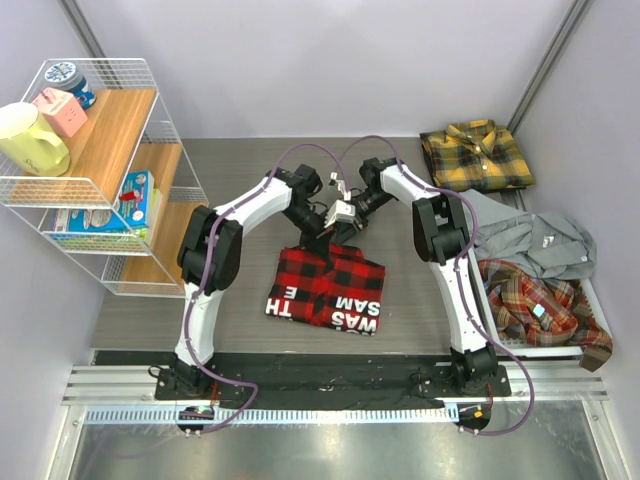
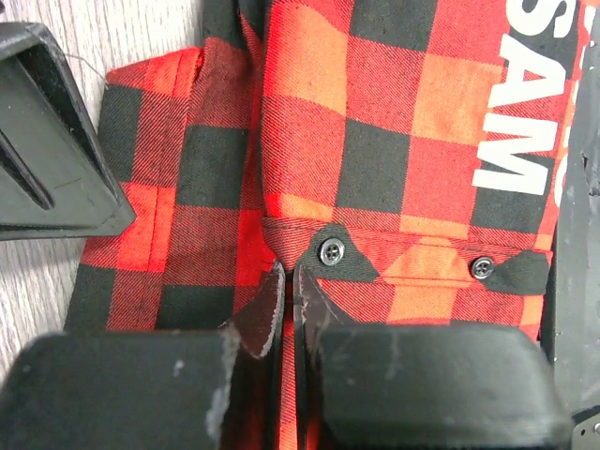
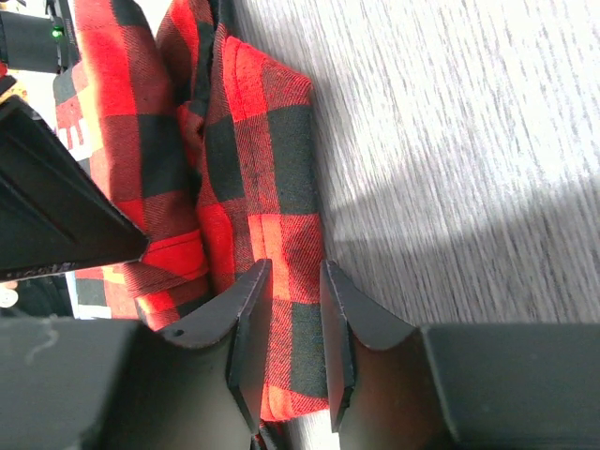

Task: Fold and stack the long sleeve shirts
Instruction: Fold the shirt

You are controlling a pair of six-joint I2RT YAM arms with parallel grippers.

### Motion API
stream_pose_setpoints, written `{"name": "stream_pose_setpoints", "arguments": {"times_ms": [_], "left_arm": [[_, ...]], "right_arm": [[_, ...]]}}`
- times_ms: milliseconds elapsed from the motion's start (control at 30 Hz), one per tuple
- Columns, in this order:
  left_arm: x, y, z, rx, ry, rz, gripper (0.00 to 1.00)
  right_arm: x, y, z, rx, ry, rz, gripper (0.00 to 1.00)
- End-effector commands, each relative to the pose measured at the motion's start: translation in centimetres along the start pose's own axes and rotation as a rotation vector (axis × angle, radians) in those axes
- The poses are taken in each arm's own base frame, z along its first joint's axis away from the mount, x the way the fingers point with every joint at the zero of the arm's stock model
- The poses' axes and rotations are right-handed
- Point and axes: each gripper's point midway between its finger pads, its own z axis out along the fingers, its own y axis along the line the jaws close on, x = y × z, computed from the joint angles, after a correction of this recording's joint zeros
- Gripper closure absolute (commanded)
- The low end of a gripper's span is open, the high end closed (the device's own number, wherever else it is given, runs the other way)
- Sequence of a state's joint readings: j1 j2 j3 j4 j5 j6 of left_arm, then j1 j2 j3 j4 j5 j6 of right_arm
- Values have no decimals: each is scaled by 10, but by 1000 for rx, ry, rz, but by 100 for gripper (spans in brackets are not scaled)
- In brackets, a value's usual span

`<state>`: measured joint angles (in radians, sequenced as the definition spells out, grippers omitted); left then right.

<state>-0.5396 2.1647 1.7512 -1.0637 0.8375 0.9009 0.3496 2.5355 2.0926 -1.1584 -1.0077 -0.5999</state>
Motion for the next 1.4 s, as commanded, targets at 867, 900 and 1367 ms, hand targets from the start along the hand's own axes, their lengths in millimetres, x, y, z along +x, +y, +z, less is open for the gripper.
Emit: {"name": "stream_pose_setpoints", "arguments": {"times_ms": [867, 900, 1367], "left_arm": [[-26, 74, -33, -268, -117, 15, 100], [-26, 74, -33, -271, -117, 14, 100], [6, 58, -101, -248, -47, -223, 46]], "right_arm": [[-3, -5, -1, 18, 14, -59, 71], [-6, -6, -3, 28, 13, -71, 70], [-17, 11, -108, 292, 6, -158, 43]]}}
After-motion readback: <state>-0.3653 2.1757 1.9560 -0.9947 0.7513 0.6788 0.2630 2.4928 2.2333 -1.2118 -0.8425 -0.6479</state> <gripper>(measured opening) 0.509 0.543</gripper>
